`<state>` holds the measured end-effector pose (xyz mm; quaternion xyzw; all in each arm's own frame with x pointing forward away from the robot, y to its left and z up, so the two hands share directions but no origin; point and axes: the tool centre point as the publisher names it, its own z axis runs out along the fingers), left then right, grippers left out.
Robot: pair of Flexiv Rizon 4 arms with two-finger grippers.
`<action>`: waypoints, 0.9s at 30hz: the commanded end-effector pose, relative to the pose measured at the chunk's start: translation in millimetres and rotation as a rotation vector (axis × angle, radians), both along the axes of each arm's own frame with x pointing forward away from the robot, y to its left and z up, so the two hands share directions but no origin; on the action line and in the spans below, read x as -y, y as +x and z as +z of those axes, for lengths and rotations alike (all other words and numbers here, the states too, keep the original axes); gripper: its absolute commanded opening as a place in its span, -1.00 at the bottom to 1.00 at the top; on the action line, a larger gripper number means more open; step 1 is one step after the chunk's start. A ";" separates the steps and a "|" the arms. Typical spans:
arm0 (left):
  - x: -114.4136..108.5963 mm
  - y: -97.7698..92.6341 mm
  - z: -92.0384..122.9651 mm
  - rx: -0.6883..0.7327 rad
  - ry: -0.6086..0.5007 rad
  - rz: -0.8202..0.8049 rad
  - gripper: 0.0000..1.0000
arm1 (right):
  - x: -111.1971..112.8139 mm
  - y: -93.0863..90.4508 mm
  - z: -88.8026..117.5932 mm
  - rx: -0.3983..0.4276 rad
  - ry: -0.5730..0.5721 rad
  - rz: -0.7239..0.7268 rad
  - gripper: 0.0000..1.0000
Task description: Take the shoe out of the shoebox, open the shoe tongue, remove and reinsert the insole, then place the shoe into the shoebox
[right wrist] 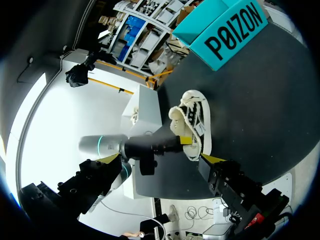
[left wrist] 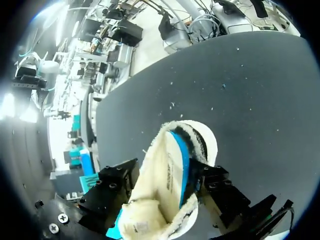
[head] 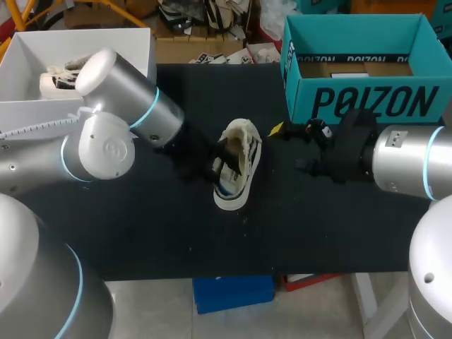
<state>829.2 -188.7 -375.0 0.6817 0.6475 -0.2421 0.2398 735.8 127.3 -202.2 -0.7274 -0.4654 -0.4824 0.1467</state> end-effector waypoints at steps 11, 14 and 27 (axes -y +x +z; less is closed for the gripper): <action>-4.7 -2.7 16.9 0.086 0.047 -0.064 -1.00 | 5.7 -0.7 -2.6 -0.017 0.018 0.026 1.00; -2.9 -4.3 10.8 0.097 0.071 -0.077 -1.00 | 5.7 -0.7 -2.6 -0.017 0.018 0.026 1.00; 4.4 -4.4 -8.0 0.132 0.160 -0.136 -1.00 | 5.7 -0.7 -2.6 -0.017 0.018 0.026 1.00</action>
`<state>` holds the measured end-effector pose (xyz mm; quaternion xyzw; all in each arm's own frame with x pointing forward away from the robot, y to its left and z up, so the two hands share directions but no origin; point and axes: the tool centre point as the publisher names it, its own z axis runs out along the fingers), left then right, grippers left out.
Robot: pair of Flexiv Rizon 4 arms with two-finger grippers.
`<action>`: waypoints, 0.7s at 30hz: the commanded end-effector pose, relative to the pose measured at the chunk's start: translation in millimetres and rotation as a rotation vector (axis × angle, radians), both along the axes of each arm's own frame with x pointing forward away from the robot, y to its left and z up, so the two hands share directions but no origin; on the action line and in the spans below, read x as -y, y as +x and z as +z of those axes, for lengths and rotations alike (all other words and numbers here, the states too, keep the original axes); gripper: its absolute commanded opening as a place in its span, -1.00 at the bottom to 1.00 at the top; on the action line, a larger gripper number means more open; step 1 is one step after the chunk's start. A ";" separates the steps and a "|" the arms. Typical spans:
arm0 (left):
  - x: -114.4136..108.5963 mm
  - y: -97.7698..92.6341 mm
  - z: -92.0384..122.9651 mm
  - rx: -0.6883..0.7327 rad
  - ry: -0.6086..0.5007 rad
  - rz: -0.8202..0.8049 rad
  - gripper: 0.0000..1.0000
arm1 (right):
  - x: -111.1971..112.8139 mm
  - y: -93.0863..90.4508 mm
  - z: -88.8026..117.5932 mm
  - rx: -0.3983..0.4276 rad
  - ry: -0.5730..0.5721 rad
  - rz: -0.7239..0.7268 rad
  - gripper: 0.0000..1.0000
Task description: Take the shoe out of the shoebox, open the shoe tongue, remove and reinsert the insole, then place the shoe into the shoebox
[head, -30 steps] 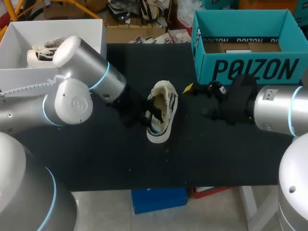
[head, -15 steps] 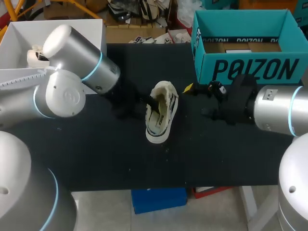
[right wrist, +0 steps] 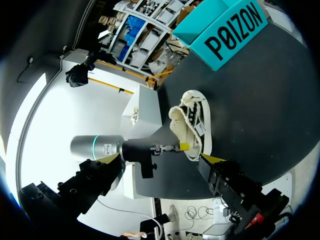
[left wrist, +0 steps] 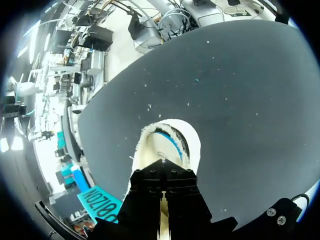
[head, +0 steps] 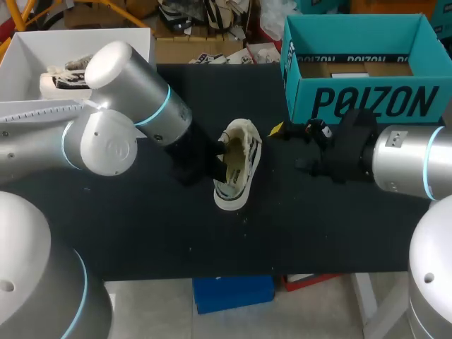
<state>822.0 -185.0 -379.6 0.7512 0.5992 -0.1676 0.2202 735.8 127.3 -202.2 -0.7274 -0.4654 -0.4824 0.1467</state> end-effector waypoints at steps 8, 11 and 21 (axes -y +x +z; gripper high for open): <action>17.1 3.6 -15.6 0.019 0.101 -0.072 -1.00 | 5.8 -0.7 -2.6 -0.017 0.018 0.026 1.00; 21.6 2.4 -20.5 0.023 0.120 -0.092 -1.00 | 5.8 -0.7 -2.6 -0.017 0.018 0.026 1.00; 23.4 0.1 -42.1 0.009 0.182 -0.115 -1.00 | 5.8 -0.7 -2.6 -0.017 0.018 0.026 1.00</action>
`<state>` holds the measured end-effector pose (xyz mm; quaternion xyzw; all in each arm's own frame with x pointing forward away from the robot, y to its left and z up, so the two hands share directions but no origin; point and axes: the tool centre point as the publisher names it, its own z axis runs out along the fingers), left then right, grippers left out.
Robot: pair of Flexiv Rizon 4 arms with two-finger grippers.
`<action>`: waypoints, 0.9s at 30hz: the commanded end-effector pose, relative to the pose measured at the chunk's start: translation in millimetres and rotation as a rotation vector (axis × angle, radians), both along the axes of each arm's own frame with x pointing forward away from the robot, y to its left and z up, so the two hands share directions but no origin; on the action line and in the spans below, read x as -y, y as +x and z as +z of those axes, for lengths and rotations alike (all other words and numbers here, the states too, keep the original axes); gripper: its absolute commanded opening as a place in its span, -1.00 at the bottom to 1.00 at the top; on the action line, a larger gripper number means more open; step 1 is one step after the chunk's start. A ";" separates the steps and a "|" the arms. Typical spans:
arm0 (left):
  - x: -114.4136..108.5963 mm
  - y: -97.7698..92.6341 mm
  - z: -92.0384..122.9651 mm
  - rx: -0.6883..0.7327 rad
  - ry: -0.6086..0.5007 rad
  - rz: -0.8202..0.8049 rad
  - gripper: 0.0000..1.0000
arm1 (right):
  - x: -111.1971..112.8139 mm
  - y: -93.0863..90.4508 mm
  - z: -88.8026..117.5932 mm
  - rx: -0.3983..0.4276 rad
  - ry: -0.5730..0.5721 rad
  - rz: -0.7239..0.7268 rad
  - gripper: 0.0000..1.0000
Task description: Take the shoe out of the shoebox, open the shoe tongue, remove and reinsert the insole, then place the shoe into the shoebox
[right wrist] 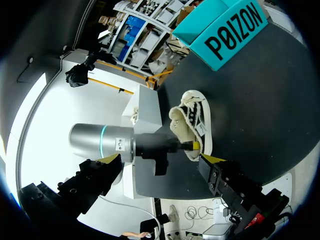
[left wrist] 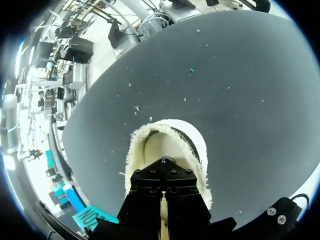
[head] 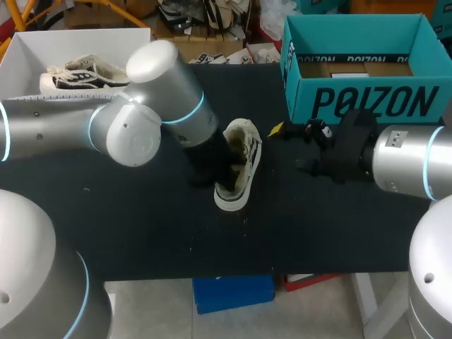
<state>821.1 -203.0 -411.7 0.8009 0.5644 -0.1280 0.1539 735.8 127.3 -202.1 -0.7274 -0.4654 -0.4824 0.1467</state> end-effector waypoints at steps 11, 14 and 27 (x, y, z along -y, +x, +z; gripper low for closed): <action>0.0 1.3 34.9 0.019 -0.051 -0.017 -1.00 | 5.7 -0.7 -2.6 -0.017 0.018 0.026 1.00; -3.3 2.0 57.9 0.018 -0.089 -0.020 -1.00 | 5.7 -0.7 -2.6 -0.017 0.018 0.026 1.00; -21.0 53.3 114.4 0.088 -0.229 0.137 -1.00 | 5.7 -0.7 -2.6 -0.017 0.018 0.026 1.00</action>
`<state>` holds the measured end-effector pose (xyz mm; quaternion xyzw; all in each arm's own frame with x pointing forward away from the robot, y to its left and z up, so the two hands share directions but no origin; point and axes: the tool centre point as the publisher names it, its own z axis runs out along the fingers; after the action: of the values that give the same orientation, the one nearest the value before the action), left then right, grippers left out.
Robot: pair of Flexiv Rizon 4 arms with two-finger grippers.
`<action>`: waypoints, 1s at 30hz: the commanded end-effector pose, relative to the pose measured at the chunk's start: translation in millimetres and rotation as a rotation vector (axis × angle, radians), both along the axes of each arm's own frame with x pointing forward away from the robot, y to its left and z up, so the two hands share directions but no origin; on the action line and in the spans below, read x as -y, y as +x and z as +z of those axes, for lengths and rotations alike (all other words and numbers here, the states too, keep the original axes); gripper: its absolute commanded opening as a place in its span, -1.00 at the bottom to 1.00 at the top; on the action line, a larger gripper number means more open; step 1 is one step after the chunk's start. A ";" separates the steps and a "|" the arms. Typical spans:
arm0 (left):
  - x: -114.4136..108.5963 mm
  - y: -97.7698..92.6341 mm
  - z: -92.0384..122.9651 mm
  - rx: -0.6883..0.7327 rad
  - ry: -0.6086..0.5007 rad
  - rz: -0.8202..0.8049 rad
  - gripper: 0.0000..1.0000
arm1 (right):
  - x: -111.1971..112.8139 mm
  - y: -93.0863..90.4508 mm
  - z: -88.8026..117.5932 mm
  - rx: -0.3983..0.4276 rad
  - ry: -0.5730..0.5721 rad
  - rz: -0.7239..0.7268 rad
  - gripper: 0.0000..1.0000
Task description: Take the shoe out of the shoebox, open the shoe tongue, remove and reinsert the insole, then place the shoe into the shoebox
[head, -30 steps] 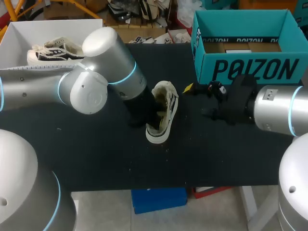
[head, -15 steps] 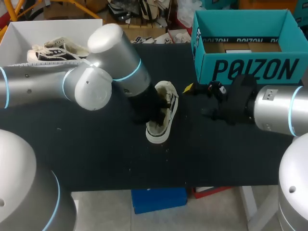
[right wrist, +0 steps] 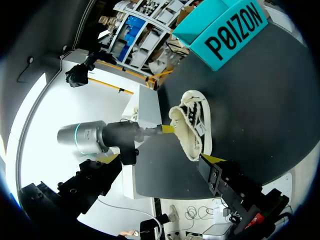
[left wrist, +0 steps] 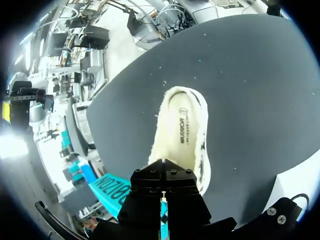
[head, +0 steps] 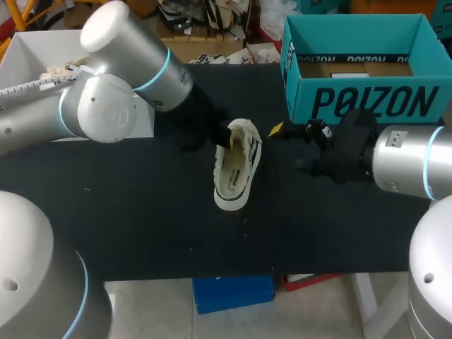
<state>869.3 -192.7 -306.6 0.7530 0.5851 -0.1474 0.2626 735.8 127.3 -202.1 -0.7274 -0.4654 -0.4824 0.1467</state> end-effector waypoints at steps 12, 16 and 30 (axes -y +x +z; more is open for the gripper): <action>-4.2 62.1 12.7 0.041 -0.077 0.183 -1.00 | 5.7 -0.7 -2.6 -0.017 0.018 0.026 1.00; 3.0 83.9 5.7 0.040 -0.080 0.229 -1.00 | 5.7 -0.7 -2.6 -0.017 0.018 0.026 1.00; 23.0 55.3 -18.6 -0.014 -0.081 0.153 -1.00 | 5.7 -0.7 -2.6 -0.017 0.018 0.026 1.00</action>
<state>938.7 -220.4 -320.7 0.6911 0.6434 -0.1512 0.2925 735.8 127.3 -202.1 -0.7274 -0.4654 -0.4824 0.1467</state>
